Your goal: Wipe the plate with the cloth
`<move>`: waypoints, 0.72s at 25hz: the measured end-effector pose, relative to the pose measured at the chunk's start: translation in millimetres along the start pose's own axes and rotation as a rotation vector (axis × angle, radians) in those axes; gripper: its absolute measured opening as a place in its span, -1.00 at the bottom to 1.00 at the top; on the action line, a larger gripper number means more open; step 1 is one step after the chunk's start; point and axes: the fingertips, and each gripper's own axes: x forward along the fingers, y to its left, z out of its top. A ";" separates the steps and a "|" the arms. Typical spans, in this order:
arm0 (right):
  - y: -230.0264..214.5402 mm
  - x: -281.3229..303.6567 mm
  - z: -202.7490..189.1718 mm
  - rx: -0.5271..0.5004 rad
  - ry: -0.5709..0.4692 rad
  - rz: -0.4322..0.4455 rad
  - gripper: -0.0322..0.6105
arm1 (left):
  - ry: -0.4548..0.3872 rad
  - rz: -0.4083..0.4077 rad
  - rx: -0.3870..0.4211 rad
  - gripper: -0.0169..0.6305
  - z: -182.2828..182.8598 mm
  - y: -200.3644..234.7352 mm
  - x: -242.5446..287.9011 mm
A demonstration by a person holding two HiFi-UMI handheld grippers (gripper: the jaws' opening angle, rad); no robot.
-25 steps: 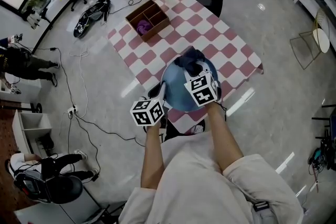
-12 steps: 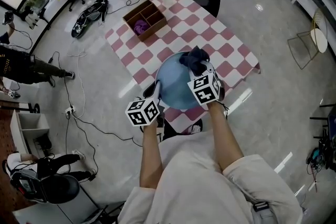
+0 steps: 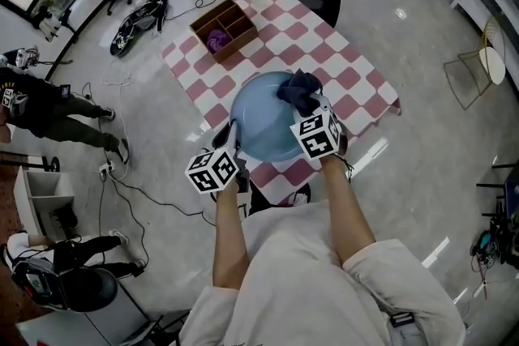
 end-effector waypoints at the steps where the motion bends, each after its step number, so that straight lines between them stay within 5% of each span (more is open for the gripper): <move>1: 0.4 0.3 -0.2 -0.003 0.002 0.000 -0.56 | -0.006 0.004 -0.003 -0.86 1.5 1.6 -0.1; 18: 27.3 4.5 -4.6 -0.110 0.046 0.075 -0.55 | -0.091 0.081 -0.077 -0.86 22.2 28.2 -10.3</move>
